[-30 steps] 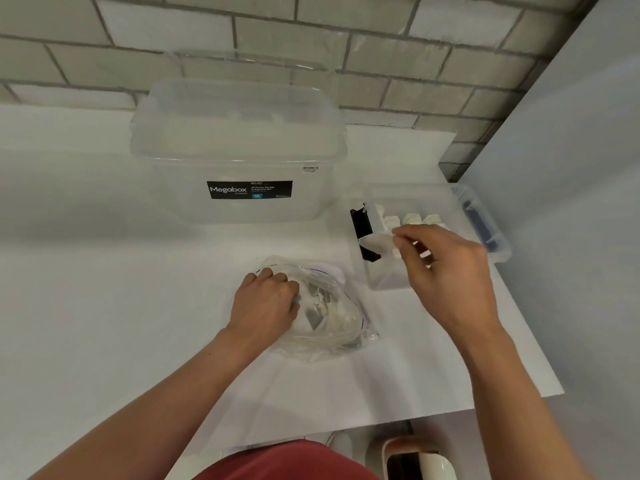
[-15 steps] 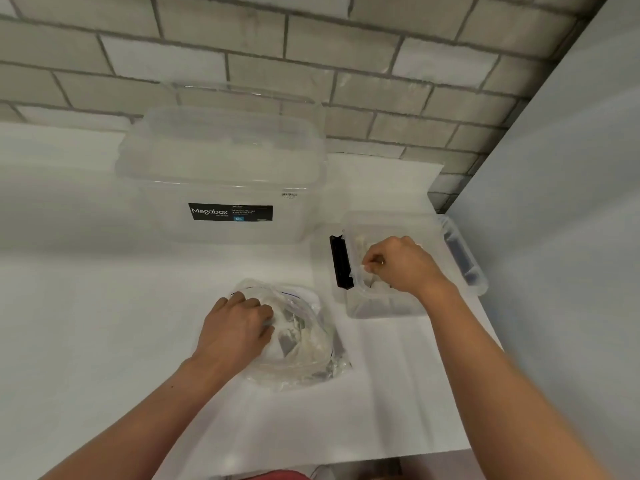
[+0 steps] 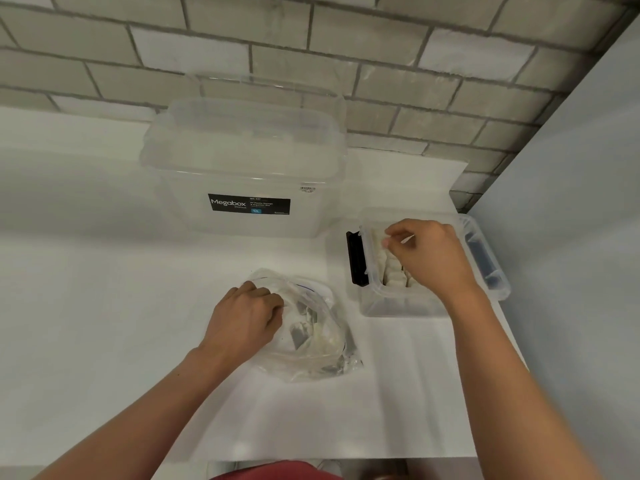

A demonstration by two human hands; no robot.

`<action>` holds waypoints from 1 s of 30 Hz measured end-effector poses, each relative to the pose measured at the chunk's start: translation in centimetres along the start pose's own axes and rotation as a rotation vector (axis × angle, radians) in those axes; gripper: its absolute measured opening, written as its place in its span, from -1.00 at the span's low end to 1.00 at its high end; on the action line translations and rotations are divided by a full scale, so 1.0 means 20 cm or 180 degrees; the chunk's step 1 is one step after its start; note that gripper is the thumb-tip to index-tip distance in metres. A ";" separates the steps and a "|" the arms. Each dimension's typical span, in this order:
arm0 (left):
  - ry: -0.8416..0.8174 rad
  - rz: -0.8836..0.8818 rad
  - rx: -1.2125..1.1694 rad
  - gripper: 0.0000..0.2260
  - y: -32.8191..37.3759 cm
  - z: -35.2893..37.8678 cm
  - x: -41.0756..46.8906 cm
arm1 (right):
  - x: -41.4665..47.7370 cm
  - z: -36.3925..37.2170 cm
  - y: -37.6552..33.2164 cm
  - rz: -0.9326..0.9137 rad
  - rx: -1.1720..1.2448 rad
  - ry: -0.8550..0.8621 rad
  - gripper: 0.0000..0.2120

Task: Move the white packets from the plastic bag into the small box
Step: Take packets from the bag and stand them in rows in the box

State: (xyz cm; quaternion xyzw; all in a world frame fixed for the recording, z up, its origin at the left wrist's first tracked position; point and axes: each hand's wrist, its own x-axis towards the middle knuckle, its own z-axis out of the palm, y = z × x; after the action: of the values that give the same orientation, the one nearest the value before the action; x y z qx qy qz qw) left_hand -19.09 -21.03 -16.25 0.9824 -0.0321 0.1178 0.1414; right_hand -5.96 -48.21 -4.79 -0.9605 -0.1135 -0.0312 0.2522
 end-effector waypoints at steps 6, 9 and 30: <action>-0.0040 -0.0289 -0.0789 -0.95 -0.02 -0.13 -0.02 | -0.31 0.06 -0.28 -0.0276 0.1241 0.0112 -0.91; -0.0079 -0.0674 -0.1423 -0.93 -0.03 -0.21 -0.03 | -0.39 0.18 -0.33 -0.0311 0.1481 -0.0233 -0.87; 0.0030 -0.1505 -0.3797 -0.94 0.14 -0.41 0.01 | -0.50 0.30 -0.43 0.0562 0.2735 -0.0424 -0.85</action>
State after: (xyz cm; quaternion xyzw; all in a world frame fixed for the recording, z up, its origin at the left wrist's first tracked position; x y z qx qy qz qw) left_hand -20.93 -21.38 -7.82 0.7149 0.1260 0.0496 0.6860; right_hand -17.63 -39.92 -7.10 -0.7744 -0.0497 0.1025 0.6224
